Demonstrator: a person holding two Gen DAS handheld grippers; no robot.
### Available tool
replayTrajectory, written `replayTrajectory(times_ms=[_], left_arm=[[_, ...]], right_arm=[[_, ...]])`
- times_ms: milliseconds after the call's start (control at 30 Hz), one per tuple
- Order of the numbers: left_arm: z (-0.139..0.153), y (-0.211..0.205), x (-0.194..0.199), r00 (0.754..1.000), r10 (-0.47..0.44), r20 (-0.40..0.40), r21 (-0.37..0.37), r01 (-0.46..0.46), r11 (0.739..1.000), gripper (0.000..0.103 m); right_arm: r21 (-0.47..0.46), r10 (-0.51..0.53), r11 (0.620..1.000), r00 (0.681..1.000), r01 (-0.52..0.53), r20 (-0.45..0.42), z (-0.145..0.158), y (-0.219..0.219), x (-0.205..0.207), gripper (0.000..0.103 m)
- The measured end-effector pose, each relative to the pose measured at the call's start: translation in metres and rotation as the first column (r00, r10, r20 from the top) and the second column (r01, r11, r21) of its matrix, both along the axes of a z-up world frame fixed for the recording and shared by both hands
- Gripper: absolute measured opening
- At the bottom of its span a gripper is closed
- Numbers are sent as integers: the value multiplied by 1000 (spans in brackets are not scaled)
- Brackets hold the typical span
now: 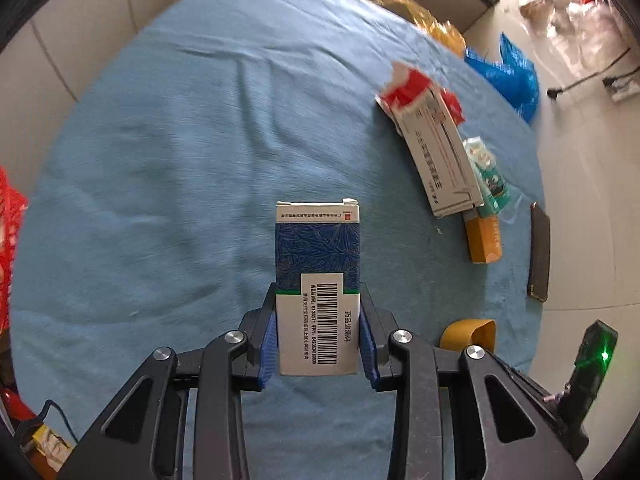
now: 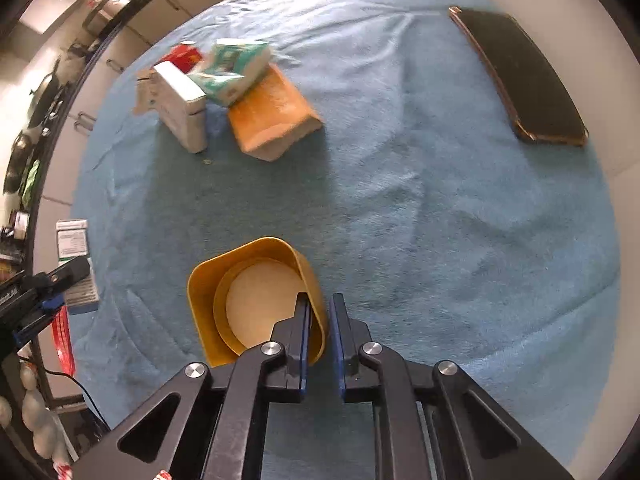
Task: Collect trash
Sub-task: 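Grasp the blue-and-white medicine box with the left tool while the right grasps the yellow cup, then carry box and cup over the red basket and open both tools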
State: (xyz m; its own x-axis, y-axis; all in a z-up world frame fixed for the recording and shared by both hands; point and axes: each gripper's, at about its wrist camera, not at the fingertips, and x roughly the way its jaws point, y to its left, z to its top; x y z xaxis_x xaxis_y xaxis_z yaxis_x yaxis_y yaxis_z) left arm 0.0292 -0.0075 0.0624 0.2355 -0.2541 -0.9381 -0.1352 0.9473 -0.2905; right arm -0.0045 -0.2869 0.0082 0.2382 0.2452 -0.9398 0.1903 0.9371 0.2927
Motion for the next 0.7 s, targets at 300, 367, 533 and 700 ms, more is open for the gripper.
replayTrajectory(times_ms=[300, 367, 533, 700], left_arm=[[32, 73, -43, 993, 94, 67, 15, -96, 995, 33], [38, 91, -54, 989, 121, 81, 19, -123, 992, 33], [51, 144, -85, 972, 203, 115, 32, -208, 978, 33], [54, 205, -117, 937, 327, 122, 26, -332, 943, 33]], right_arm=[[28, 120, 992, 992, -121, 45, 22, 59, 10, 10], [30, 153, 988, 987, -154, 51, 25, 75, 12, 10], [41, 232, 971, 971, -235, 51, 26, 115, 11, 10], [46, 322, 945, 945, -324, 52, 27, 168, 11, 10]])
